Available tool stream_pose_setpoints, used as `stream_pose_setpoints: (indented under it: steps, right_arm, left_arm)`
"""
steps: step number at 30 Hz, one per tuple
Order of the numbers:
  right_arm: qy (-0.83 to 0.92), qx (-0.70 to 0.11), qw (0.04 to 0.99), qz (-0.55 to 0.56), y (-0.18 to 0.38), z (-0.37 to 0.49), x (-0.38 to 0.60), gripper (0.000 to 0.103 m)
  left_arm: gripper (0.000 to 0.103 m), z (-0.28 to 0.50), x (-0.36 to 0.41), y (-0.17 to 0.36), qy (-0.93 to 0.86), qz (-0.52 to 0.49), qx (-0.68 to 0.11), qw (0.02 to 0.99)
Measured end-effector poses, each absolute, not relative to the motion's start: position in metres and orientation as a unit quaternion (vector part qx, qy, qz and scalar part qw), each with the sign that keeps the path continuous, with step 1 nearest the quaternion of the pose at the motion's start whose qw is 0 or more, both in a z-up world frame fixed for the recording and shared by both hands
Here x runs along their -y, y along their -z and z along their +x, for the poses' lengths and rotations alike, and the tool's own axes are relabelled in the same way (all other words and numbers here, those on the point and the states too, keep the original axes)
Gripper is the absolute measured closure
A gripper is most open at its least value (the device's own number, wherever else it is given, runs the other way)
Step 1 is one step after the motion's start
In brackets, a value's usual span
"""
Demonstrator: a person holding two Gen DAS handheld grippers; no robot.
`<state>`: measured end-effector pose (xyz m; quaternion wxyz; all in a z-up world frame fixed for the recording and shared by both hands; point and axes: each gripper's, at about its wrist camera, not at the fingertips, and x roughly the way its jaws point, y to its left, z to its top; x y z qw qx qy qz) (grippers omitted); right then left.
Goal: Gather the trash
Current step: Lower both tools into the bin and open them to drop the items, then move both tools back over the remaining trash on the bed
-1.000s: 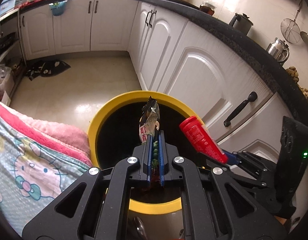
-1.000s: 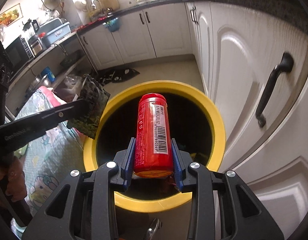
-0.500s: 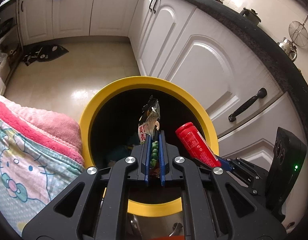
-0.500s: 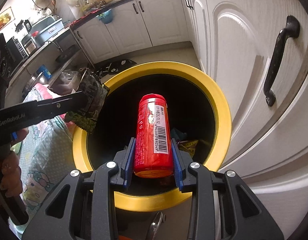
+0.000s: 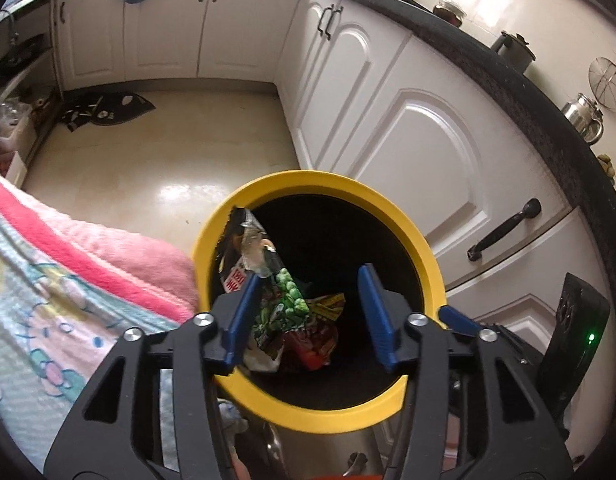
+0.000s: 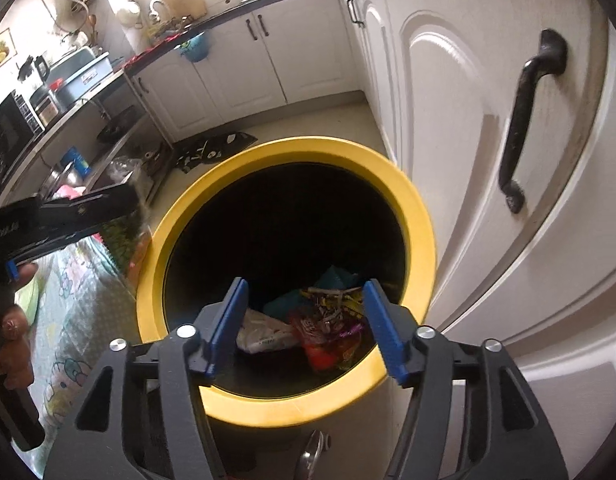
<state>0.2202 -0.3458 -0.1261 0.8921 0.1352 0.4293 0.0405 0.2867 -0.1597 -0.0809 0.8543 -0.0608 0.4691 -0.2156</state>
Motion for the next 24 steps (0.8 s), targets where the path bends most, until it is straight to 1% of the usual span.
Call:
stream_pose_setpoints:
  steps: [1, 2, 3, 5, 7, 8, 9, 14, 17, 24]
  right_arm:
    - [-0.04, -0.428, 0.893, 0.136, 0.125, 0.219, 0.346, 0.041]
    - [-0.037, -0.424, 0.895, 0.135, 0.123, 0.218, 0.346, 0.038]
    - [-0.034, -0.422, 0.896, 0.134, 0.121, 0.217, 0.346, 0.034]
    - [-0.031, -0.415, 0.9, 0.127, 0.116, 0.215, 0.344, 0.033]
    - [-0.029, -0.409, 0.904, 0.119, 0.11, 0.213, 0.342, 0.03]
    - [-0.028, -0.407, 0.906, 0.116, 0.108, 0.213, 0.34, 0.026]
    - [-0.026, -0.403, 0.908, 0.114, 0.105, 0.211, 0.341, 0.024]
    - [-0.027, -0.386, 0.916, 0.108, 0.092, 0.207, 0.337, 0.023]
    - [-0.03, -0.376, 0.92, 0.102, 0.085, 0.202, 0.332, 0.017]
    - [-0.04, -0.357, 0.929, 0.088, 0.066, 0.199, 0.323, 0.015]
  left_arm:
    - [0.048, 0.285, 0.157, 0.079, 0.213, -0.061, -0.467, 0.856]
    - [0.044, 0.283, 0.154, 0.077, 0.21, -0.061, -0.464, 0.858]
    - [0.039, 0.282, 0.152, 0.075, 0.208, -0.061, -0.462, 0.86]
    - [0.03, 0.278, 0.148, 0.072, 0.204, -0.063, -0.457, 0.863]
    - [0.013, 0.274, 0.143, 0.067, 0.201, -0.068, -0.451, 0.867]
    - [0.011, 0.272, 0.141, 0.066, 0.201, -0.069, -0.449, 0.868]
    - [0.011, 0.268, 0.138, 0.063, 0.199, -0.071, -0.445, 0.87]
    - [0.011, 0.256, 0.127, 0.051, 0.189, -0.071, -0.431, 0.879]
    - [0.011, 0.248, 0.121, 0.045, 0.186, -0.076, -0.426, 0.882]
    - [0.011, 0.228, 0.105, 0.032, 0.185, -0.087, -0.409, 0.889]
